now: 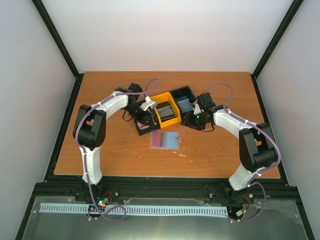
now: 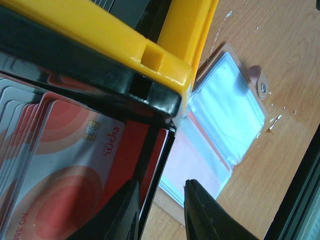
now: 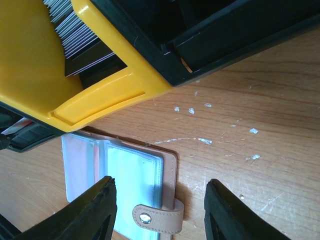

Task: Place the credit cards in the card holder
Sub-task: Pick up the credit card from the storage box.

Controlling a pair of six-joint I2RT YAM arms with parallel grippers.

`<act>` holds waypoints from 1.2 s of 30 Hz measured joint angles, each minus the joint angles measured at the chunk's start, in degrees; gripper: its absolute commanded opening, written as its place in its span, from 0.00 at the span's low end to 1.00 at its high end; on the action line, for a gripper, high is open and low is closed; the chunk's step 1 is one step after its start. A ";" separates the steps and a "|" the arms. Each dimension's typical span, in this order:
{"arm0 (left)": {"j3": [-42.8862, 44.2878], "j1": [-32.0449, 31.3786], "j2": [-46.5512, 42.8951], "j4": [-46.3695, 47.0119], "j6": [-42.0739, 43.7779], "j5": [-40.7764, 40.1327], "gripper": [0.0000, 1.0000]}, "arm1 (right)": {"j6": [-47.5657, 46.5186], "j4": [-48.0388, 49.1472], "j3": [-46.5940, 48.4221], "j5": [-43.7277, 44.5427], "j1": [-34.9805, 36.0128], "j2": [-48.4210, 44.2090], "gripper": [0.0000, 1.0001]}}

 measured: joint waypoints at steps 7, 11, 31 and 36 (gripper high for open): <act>0.00 0.37 0.02 -0.04 -1.11 0.00 0.37 | 0.42 0.26 -0.13 0.00 0.00 0.00 0.48; 0.00 0.42 0.00 -0.02 -1.31 -0.07 0.39 | 0.46 0.26 -0.15 -0.02 0.00 -0.02 0.48; -4.79 -1.44 -2.93 6.86 2.03 -10.16 0.09 | 0.83 1.05 -0.90 -0.28 0.00 -0.02 0.49; -5.70 -1.44 -5.14 7.89 3.13 -13.20 0.01 | 0.83 1.16 -0.90 -0.28 0.00 -0.02 0.49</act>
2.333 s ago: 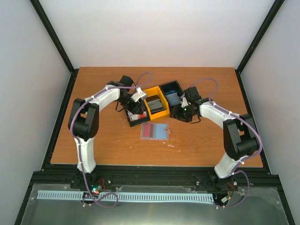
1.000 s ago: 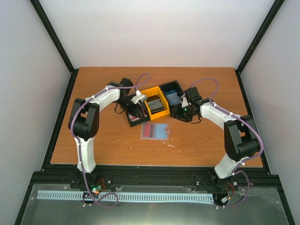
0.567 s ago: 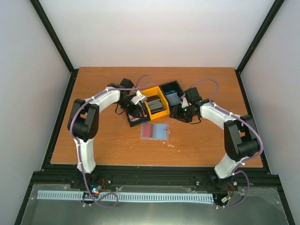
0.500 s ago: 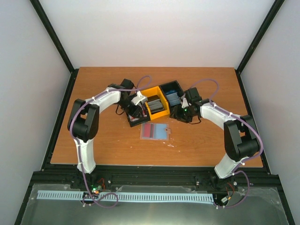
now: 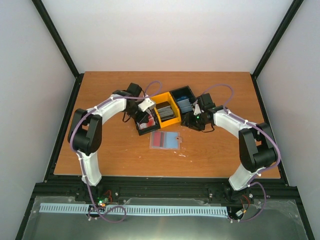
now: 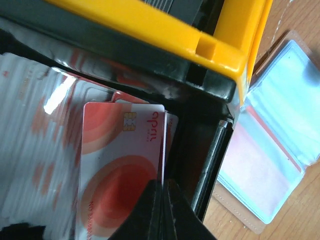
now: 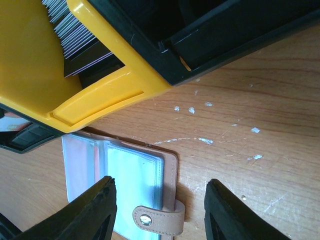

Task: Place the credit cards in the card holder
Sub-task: Pick up the credit card from the storage box.

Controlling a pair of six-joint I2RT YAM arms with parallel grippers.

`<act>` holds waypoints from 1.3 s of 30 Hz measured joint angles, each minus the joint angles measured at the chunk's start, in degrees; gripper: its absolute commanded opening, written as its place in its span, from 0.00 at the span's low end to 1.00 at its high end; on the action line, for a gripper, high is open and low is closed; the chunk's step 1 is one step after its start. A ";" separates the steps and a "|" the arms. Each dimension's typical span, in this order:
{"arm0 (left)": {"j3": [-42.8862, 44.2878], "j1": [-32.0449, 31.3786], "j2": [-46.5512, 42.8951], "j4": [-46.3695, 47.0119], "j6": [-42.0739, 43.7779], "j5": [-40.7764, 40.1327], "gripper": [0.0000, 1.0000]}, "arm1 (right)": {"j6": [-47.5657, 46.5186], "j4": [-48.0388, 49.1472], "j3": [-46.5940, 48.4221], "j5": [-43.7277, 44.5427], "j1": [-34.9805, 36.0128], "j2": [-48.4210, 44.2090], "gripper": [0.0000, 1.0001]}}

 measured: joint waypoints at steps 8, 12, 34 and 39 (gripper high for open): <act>1.55 0.04 -3.96 -0.22 0.55 -1.51 0.01 | 0.02 0.35 0.00 -0.15 0.00 -0.24 0.49; 1.75 0.04 -7.85 -0.87 0.98 -1.44 0.01 | -0.07 0.57 -0.02 -0.33 0.00 -2.45 0.50; -13.94 0.20 -35.12 43.85 -71.84 22.73 0.01 | 21.42 26.97 2.82 -23.28 1.14 -21.09 0.76; -20.90 0.20 -36.79 52.33 -90.49 26.60 0.01 | 29.03 27.74 5.88 -25.24 4.57 -20.83 0.58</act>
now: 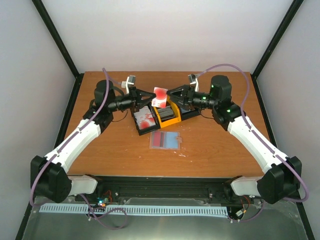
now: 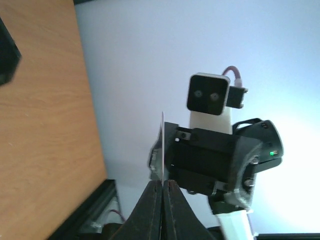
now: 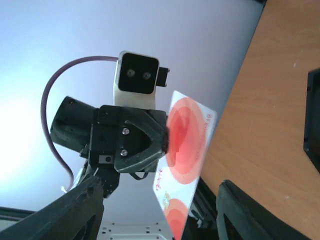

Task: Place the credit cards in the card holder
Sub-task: Pick up the credit card from the storage box.

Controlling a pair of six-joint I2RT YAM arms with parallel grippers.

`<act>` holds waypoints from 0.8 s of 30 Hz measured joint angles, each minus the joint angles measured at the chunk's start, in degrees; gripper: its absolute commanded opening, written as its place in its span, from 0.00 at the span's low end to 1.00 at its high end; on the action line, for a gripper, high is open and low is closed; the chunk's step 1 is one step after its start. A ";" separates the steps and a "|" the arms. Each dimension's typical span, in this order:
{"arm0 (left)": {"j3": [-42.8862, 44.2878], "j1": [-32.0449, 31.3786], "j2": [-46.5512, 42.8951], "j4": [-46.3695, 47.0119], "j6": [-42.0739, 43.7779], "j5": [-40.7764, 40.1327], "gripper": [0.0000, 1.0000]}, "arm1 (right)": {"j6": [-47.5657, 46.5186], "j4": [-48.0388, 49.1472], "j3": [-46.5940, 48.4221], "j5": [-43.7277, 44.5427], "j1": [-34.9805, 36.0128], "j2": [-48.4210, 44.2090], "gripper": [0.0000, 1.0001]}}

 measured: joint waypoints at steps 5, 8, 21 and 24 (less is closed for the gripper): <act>-3.56 0.04 -3.82 6.21 -10.67 0.55 0.01 | 2.82 -7.58 2.60 1.95 1.60 0.85 0.66; -4.13 0.00 -5.09 9.09 -13.64 0.72 0.01 | 3.72 -9.01 2.12 2.47 1.84 0.85 0.65; -4.37 -0.17 -6.12 7.87 -13.09 -2.05 0.01 | 8.76 -2.78 -1.05 3.54 4.24 -0.68 0.47; -4.37 -0.17 -6.47 6.29 -12.33 -3.65 0.01 | 7.58 -5.35 -1.05 7.17 4.26 -2.71 0.59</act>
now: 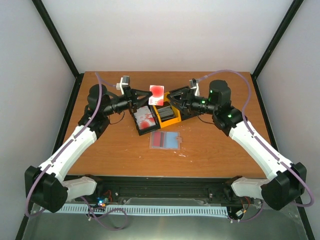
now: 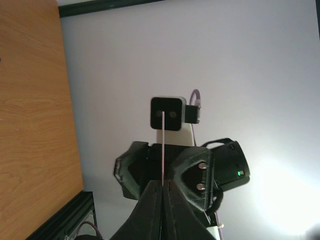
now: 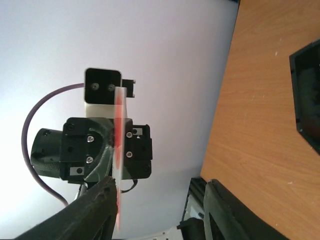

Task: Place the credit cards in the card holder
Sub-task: Pick up the credit card from the storage box.

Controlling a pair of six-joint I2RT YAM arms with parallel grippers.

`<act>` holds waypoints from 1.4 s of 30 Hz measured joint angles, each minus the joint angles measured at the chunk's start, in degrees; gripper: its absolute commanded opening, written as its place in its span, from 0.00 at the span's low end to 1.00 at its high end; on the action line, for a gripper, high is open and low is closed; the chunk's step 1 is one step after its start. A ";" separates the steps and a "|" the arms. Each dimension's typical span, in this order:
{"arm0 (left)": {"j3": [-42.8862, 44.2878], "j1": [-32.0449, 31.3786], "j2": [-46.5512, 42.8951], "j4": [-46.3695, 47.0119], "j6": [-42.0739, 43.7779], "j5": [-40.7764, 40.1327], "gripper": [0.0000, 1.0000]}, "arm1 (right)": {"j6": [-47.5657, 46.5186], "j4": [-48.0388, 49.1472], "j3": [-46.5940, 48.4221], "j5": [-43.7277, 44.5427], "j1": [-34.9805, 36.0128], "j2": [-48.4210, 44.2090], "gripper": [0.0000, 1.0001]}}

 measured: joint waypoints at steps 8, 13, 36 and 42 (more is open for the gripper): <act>0.00 0.00 -0.13 -0.70 0.81 -1.01 0.01 | -0.59 3.26 -0.11 -0.83 0.44 -0.66 0.77; 0.22 -0.24 0.35 0.70 0.83 0.55 0.01 | 0.63 7.15 -0.28 -3.80 1.03 2.23 0.53; 0.33 -0.33 0.57 2.73 0.83 2.64 0.12 | 10.12 24.28 -3.15 -8.07 1.46 4.09 0.10; -0.09 -0.39 0.37 2.58 1.33 2.45 0.55 | 9.38 23.74 -3.23 -8.31 1.68 4.98 0.03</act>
